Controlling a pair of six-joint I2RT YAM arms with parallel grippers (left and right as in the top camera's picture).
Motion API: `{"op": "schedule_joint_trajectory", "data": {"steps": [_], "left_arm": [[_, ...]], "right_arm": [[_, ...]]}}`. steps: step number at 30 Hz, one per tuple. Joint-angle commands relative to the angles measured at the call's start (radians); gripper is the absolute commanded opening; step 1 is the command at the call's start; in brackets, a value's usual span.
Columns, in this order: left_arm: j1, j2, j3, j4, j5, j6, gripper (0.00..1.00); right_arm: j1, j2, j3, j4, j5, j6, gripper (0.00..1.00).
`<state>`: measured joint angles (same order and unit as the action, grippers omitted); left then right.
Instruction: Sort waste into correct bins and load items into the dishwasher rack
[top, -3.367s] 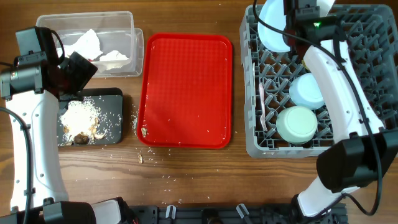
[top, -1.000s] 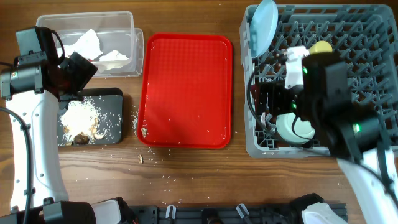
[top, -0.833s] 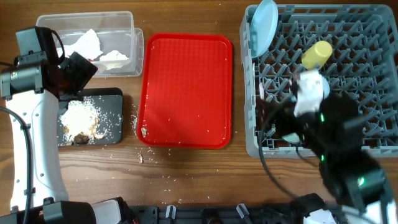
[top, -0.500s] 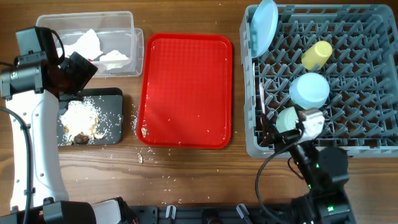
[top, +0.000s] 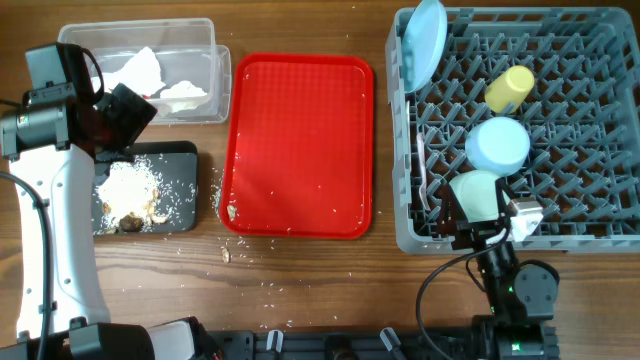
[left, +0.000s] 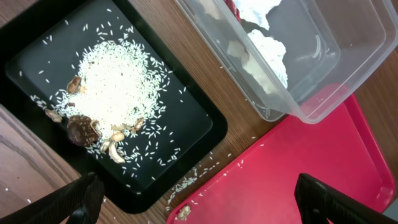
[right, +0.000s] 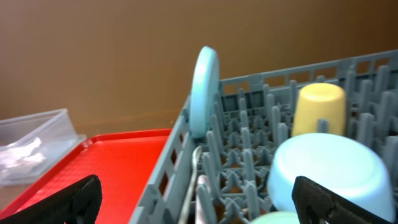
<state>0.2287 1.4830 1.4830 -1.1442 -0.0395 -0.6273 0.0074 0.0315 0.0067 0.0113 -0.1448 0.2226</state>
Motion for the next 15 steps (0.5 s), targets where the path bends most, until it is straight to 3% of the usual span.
{"op": "schedule_joint_trajectory", "data": {"steps": [1, 8, 15], "left_arm": [[0.005, 0.003, 0.004, 0.003, -0.007, -0.009, 1.0], [0.005, 0.003, 0.004, 0.003, -0.007, -0.009, 1.0], [0.005, 0.003, 0.004, 0.003, -0.007, -0.009, 1.0]], "right_arm": [[-0.015, -0.028, -0.002, -0.01, 0.092, -0.038, 1.0], [-0.056, -0.028, -0.002, -0.011, 0.088, -0.318, 1.0], [-0.056, -0.028, -0.002, -0.01, 0.085, -0.325, 1.0]]}}
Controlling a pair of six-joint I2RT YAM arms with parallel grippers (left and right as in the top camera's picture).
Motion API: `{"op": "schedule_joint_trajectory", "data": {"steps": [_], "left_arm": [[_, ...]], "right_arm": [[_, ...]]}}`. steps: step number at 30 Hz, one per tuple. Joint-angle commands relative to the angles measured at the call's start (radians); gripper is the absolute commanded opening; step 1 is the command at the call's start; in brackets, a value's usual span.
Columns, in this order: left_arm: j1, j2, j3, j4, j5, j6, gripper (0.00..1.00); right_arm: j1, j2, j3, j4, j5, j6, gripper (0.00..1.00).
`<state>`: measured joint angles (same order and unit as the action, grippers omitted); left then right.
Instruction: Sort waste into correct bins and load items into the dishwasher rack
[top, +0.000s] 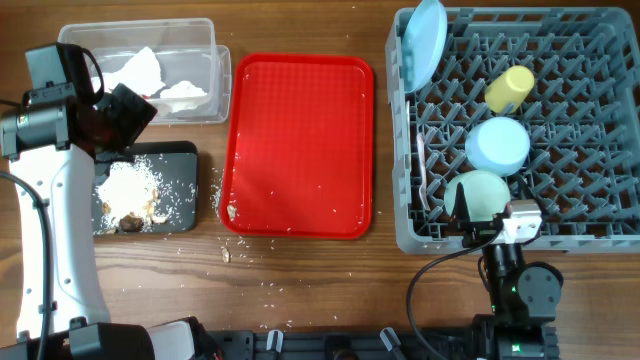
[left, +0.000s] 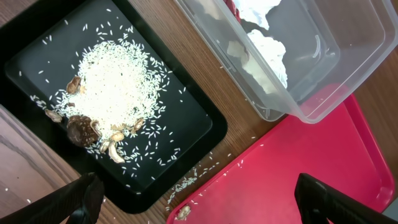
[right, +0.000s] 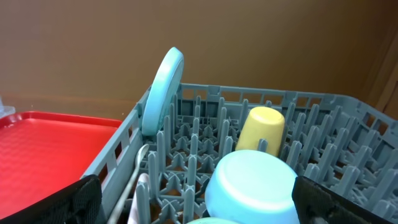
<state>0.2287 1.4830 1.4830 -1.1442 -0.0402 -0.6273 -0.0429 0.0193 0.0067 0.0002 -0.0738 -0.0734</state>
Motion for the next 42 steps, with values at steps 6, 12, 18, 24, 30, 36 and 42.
{"op": "schedule_joint_trajectory", "data": {"steps": [6, 12, 18, 24, 30, 36, 42], "left_arm": [[0.005, 0.003, 0.004, 0.003, -0.006, -0.009, 1.0], [0.005, 0.003, 0.004, 0.002, -0.006, -0.009, 1.0], [0.005, 0.003, 0.004, 0.002, -0.006, -0.009, 1.0], [0.005, 0.003, 0.004, 0.003, -0.006, -0.01, 1.0], [0.005, 0.002, 0.004, 0.003, -0.006, -0.009, 1.0], [0.005, -0.009, 0.004, 0.003, -0.006, -0.01, 1.0], [0.005, -0.119, 0.004, 0.003, -0.006, -0.009, 1.0]], "right_arm": [[-0.005, -0.012, -0.002, 0.001, 0.014, -0.029, 1.0], [-0.005, -0.009, -0.002, 0.001, 0.014, -0.029, 1.0], [-0.005, -0.009, -0.002, 0.001, 0.014, -0.029, 1.0], [-0.005, -0.009, -0.002, 0.002, 0.014, -0.029, 1.0], [-0.005, -0.009, -0.002, 0.001, 0.013, -0.029, 1.0], [-0.005, -0.009, -0.002, 0.001, 0.014, -0.029, 1.0], [-0.005, -0.009, -0.002, 0.001, 0.013, -0.029, 1.0]]}}
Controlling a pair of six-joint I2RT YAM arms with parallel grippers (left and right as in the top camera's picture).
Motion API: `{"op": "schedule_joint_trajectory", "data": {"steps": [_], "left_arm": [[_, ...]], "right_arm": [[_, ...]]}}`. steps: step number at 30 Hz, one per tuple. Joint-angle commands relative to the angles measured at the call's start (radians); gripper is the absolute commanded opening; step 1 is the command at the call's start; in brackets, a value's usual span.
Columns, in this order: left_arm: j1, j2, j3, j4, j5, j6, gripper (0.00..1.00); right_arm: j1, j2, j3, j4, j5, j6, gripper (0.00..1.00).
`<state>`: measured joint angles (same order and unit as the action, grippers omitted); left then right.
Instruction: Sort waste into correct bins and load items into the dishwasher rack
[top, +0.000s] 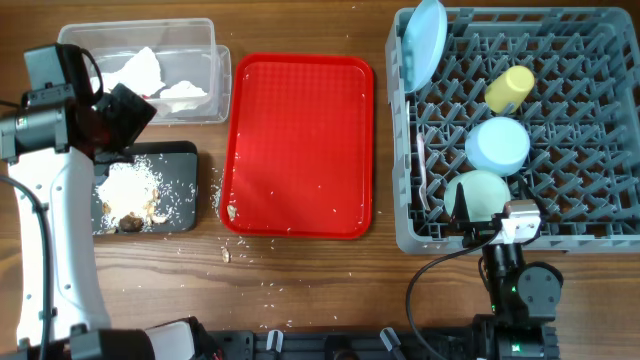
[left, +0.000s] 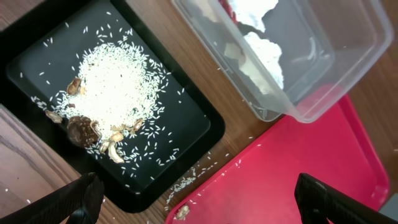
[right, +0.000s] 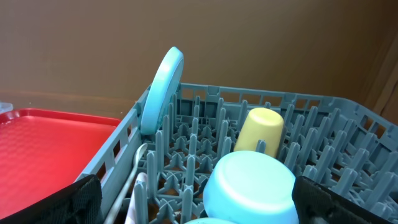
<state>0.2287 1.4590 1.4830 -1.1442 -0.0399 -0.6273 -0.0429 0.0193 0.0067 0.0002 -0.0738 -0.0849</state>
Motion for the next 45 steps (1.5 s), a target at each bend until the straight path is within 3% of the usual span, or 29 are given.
{"op": "schedule_joint_trajectory", "data": {"steps": [1, 8, 17, 19, 23, 32, 39, 45], "left_arm": [[0.005, -0.112, 0.004, 0.003, -0.006, -0.009, 1.0], [0.002, -0.339, 0.004, -0.006, -0.014, -0.002, 1.0], [0.0, -0.503, 0.002, -0.149, -0.063, -0.002, 1.0], [-0.041, -0.552, -0.037, -0.151, -0.062, 0.064, 1.0], [-0.146, -0.708, -0.216, 0.011, -0.058, 0.21, 1.0], [-0.168, -1.092, -0.768, 0.451, 0.047, 0.397, 1.0], [-0.168, -1.241, -1.098, 0.729, 0.07, 0.404, 1.0], [-0.168, -1.352, -1.205, 0.777, 0.069, 0.404, 1.0]], "right_arm": [[-0.005, -0.009, -0.002, 0.001, 0.014, -0.018, 1.0], [-0.005, -0.009, -0.002, 0.001, 0.014, -0.017, 1.0], [-0.005, -0.009, -0.002, 0.002, 0.013, -0.018, 1.0], [-0.005, -0.009, -0.002, 0.002, 0.013, -0.018, 1.0], [-0.005, -0.009, -0.002, 0.001, 0.013, -0.018, 1.0], [-0.005, -0.009, -0.002, 0.001, 0.014, -0.018, 1.0], [-0.005, -0.009, -0.002, 0.002, 0.014, -0.018, 1.0], [-0.005, -0.009, -0.002, 0.001, 0.013, -0.018, 1.0]]}}
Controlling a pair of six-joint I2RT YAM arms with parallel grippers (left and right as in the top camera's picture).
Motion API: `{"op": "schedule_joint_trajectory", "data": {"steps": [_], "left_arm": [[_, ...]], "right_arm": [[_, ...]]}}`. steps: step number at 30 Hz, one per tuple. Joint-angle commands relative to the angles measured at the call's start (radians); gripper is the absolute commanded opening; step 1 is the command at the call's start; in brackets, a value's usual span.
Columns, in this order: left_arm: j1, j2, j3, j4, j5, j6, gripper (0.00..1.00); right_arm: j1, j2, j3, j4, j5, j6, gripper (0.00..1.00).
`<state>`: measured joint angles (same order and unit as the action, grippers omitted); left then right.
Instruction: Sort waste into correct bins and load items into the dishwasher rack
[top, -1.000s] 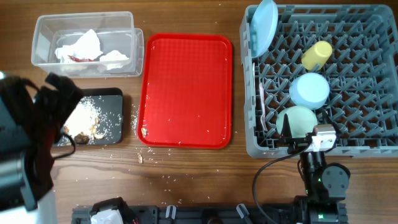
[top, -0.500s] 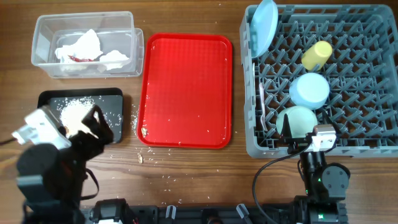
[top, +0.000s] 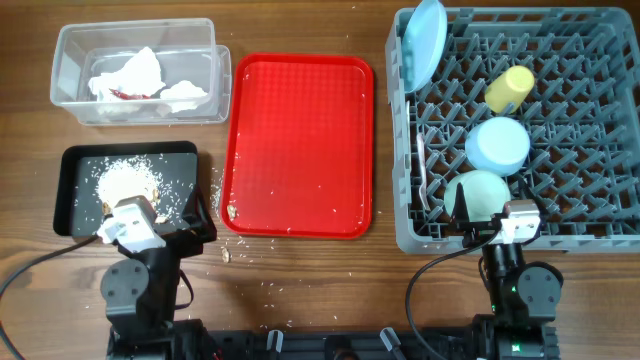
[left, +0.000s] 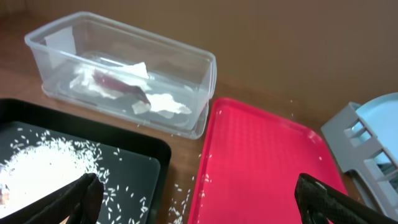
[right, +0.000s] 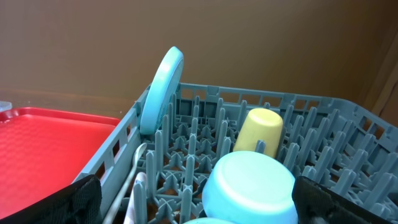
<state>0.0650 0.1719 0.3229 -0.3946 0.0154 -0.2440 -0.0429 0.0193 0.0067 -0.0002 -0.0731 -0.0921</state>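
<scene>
The clear bin (top: 135, 58) at the back left holds crumpled paper waste (left: 115, 87). A black tray (top: 75, 165) in front of it carries rice and food scraps (top: 128, 184). The red tray (top: 300, 145) has only crumbs on it. In the grey dishwasher rack (top: 590, 215) are an upright blue plate (right: 161, 90), a yellow cup (right: 260, 127), an upturned blue bowl (right: 249, 186), a green bowl (top: 478, 192) and cutlery (top: 425, 170). My left gripper (top: 185, 225) is open and empty, low at the black tray's near edge. My right gripper (top: 480, 215) is open and empty at the rack's near edge.
Rice grains and a food crumb (top: 226, 254) lie scattered on the wooden table (top: 310, 275) between the black and red trays. The rack's tall walls border the right side. Cables run from both arm bases along the front edge.
My left arm has moved from up over the black tray and clear bin down to the table's front left, its camera now looking level across the trays. The right arm has not moved.
My left gripper stayed open above the black tray and bin through the earlier moments, then came down to the front left. My right gripper first pointed over the rack's left wall toward the red tray, then faced straight into the rack and has stayed there.
</scene>
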Motion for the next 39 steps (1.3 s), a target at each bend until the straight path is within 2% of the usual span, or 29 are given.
{"op": "schedule_joint_trajectory", "data": {"steps": [1, 6, 10, 25, 31, 34, 39], "left_arm": [[-0.004, -0.087, -0.058, 0.036, 0.014, 0.021, 1.0], [-0.005, -0.169, -0.144, 0.103, 0.021, 0.02, 1.0], [-0.005, -0.169, -0.181, 0.215, 0.029, 0.021, 1.0], [-0.005, -0.169, -0.307, 0.413, 0.068, 0.02, 1.0], [-0.005, -0.169, -0.317, 0.399, 0.07, 0.021, 1.0], [-0.006, -0.169, -0.317, 0.322, 0.069, 0.021, 1.0], [-0.046, -0.169, -0.317, 0.323, 0.066, 0.021, 1.0]], "right_arm": [[-0.005, -0.009, -0.002, 0.002, 0.013, -0.011, 1.0], [-0.005, -0.009, -0.002, 0.002, 0.013, -0.01, 1.0], [-0.005, -0.009, -0.002, 0.002, 0.013, -0.01, 1.0], [-0.005, -0.009, -0.002, 0.002, 0.013, -0.011, 1.0], [-0.005, -0.009, -0.002, 0.002, 0.013, -0.011, 1.0], [-0.005, -0.009, -0.002, 0.002, 0.013, -0.01, 1.0], [-0.005, -0.009, -0.002, 0.002, 0.013, -0.011, 1.0]]}}
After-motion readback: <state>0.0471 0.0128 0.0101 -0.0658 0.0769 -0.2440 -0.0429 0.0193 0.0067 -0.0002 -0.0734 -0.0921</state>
